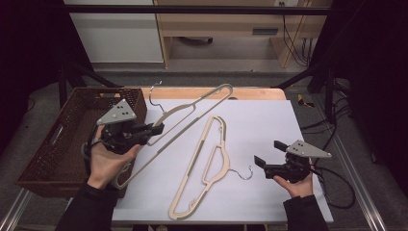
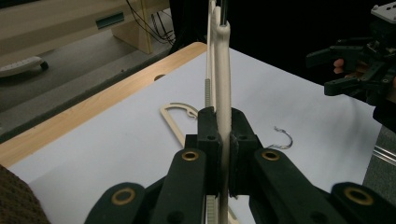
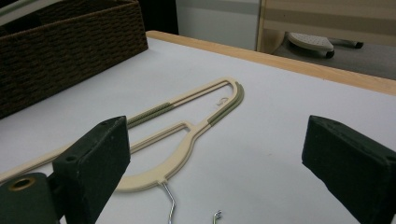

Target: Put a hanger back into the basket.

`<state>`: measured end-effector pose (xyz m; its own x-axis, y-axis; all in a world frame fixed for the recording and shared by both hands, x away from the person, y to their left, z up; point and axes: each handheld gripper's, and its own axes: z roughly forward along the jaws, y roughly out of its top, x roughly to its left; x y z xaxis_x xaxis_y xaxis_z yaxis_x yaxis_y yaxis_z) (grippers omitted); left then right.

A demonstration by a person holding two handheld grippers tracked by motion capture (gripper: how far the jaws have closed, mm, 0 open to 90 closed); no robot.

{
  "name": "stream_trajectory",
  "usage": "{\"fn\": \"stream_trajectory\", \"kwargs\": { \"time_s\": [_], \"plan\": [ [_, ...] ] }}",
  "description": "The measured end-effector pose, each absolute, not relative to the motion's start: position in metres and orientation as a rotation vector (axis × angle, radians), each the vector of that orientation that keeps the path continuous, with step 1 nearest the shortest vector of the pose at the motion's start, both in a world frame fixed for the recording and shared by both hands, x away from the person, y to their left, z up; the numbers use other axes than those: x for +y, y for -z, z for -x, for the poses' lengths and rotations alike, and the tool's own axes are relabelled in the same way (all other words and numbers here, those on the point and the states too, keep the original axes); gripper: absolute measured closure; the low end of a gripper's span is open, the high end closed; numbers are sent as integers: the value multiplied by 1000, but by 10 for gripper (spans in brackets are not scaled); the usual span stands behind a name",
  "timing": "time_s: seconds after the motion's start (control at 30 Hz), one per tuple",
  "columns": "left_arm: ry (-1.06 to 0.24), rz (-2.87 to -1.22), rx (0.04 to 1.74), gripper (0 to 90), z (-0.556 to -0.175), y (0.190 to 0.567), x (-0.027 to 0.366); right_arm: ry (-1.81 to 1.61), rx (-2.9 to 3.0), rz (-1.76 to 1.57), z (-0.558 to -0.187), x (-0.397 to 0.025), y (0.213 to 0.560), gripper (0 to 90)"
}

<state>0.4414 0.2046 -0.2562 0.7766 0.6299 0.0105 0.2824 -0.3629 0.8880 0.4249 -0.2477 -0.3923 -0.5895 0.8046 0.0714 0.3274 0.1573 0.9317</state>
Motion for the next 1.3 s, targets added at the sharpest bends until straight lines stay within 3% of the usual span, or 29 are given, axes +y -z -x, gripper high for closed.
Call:
{"fn": "stream_trajectory", "kwargs": {
  "time_s": [0.7,1.3],
  "plan": [
    [-523,-1930,771,860,-475,236,294,-1415,1990,-1088,-425,-248,392,34],
    [-561,-1915,957,859,-499,275,390,-1404,2003,-1090,-427,-246,394,37]
  ]
}}
